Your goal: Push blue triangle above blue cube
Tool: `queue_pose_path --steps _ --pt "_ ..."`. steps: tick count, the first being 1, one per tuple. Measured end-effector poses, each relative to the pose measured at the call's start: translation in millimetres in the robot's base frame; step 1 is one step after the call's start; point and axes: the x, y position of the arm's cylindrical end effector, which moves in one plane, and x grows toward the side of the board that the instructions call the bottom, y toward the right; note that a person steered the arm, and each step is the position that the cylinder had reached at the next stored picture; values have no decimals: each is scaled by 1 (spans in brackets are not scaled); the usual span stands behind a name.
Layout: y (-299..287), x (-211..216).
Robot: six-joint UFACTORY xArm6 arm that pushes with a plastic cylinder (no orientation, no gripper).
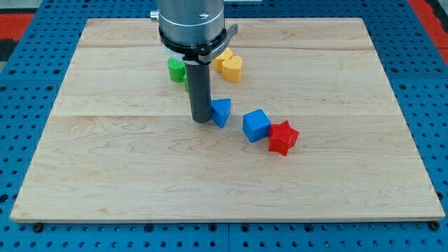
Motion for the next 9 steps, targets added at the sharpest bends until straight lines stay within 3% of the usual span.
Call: queue_pose_path --steps 9 --pt "23 -43"
